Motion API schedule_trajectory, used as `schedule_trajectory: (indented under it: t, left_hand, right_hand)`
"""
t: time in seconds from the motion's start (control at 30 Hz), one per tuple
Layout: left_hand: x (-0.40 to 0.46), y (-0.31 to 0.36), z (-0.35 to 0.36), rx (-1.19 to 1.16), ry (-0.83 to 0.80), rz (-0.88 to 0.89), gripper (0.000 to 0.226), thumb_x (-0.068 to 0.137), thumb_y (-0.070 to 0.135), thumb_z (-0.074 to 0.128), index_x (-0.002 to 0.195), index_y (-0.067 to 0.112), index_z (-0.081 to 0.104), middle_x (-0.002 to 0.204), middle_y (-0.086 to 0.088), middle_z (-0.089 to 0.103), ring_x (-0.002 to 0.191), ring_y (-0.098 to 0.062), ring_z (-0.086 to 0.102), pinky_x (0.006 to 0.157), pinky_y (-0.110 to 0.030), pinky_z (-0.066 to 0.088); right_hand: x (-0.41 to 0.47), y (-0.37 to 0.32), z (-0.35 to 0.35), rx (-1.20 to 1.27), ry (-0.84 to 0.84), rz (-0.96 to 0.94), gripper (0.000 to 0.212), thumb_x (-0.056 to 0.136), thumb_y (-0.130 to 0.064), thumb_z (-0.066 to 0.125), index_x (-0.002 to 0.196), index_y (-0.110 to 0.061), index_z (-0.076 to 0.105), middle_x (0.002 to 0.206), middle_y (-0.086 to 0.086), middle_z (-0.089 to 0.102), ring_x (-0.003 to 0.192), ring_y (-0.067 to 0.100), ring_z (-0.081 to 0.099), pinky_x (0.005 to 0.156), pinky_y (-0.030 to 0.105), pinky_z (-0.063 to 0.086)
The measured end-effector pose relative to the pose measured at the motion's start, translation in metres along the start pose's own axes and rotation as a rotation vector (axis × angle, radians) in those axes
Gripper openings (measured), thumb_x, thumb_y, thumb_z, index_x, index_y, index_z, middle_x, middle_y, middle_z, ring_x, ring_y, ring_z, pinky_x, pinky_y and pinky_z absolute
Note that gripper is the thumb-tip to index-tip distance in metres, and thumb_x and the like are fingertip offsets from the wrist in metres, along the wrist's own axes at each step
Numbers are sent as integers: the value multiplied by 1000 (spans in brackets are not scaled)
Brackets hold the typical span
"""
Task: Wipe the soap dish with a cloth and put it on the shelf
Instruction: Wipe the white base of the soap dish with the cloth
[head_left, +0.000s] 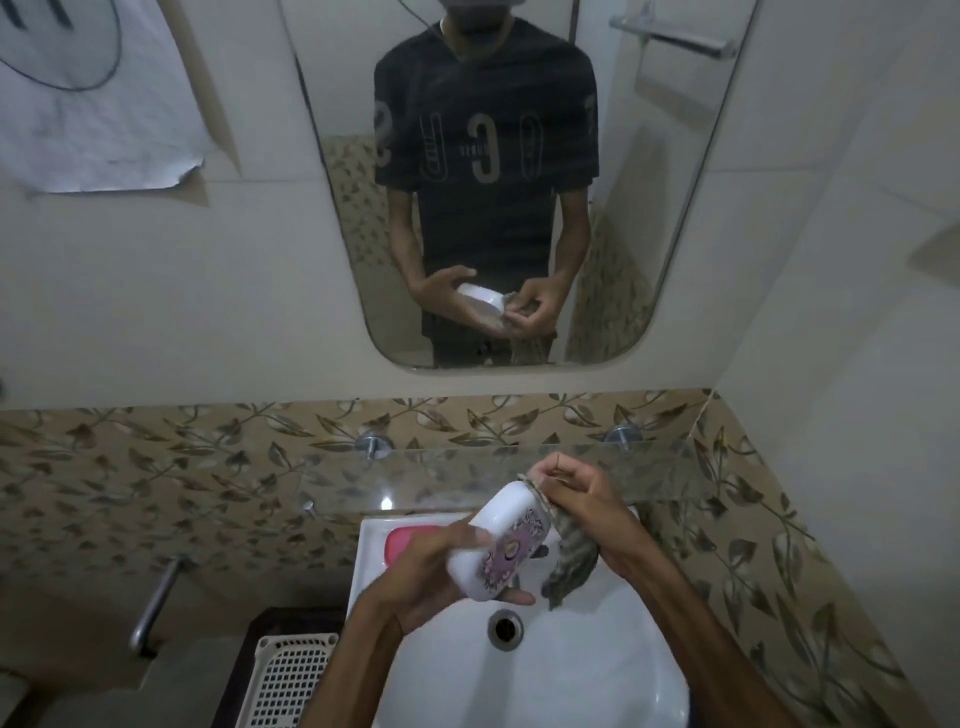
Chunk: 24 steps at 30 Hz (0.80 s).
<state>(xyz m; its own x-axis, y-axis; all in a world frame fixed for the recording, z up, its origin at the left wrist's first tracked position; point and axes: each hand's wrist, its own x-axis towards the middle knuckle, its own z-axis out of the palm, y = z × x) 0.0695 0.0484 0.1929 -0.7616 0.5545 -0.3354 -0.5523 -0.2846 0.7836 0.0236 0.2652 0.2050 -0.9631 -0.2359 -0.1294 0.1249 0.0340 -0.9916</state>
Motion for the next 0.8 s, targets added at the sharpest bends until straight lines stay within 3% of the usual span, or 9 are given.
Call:
schedule_trajectory:
  t: [0.1,0.17,0.27,0.4,0.47,0.57,0.63,0.7,0.8]
  left_hand:
    - [4,12,1,324,-19,-53,67,80,5,70,144,14,52,133,-16,70,127,-34,65,106,-63,50]
    - [6,16,8,497,8,-59,59,78,4,69,132,24,55,113,4,79,110,-9,72,90,-35,61]
    - [8,8,18,667,249,58,54,62,21,75,108,47,65,96,19,75,86,15,66,67,-7,51]
    - [21,-19,29,730,444,216,73,64,19,69,99,81,50,98,46,63,84,16,62,59,-7,49]
    - [27,-25,33,773,458,266,68,69,18,71,109,70,53,104,44,63,95,18,60,70,-5,49]
    - [34,-30,30,659,539,295,34,65,39,73,96,28,66,92,15,70,91,17,64,81,-9,47]
    - [33,-30,29,648,541,282,34,68,24,75,97,35,63,96,20,70,90,24,61,81,-7,46]
    - [28,-28,35,745,506,311,63,69,8,70,113,51,57,107,41,67,103,25,57,79,-1,46]
    - [22,-27,37,695,484,326,64,62,19,70,114,53,57,109,40,66,105,17,60,78,-5,49]
  right_hand:
    - [-6,-16,5,-197,-63,-189,9,94,-23,71,86,-28,71,88,-13,73,86,1,68,75,16,53]
    - [-12,-20,14,-310,-92,-272,2,91,-33,71,90,-32,70,92,-14,72,91,4,69,77,15,54]
    - [-19,-16,22,-415,-49,-418,3,90,-32,72,94,-32,71,103,-14,69,104,10,67,86,15,54]
    - [-15,-5,27,-332,262,-384,5,88,-14,79,89,-19,78,100,-4,67,97,9,66,92,32,57]
    - [-18,3,35,-206,352,-303,8,87,-10,80,86,-18,80,92,0,72,90,13,70,87,40,60]
    - [-32,9,53,-260,321,-428,12,86,-22,80,83,-34,78,87,-11,69,87,10,69,77,18,55]
    - [-26,8,51,-283,326,-454,15,86,-19,81,84,-33,79,87,-10,69,86,12,69,78,18,54]
    - [-13,3,43,-150,393,-332,10,86,-7,82,85,-18,82,88,1,74,87,16,72,82,29,57]
    - [-14,1,44,-137,383,-355,9,85,-15,83,85,-24,82,88,-4,75,87,13,73,83,25,58]
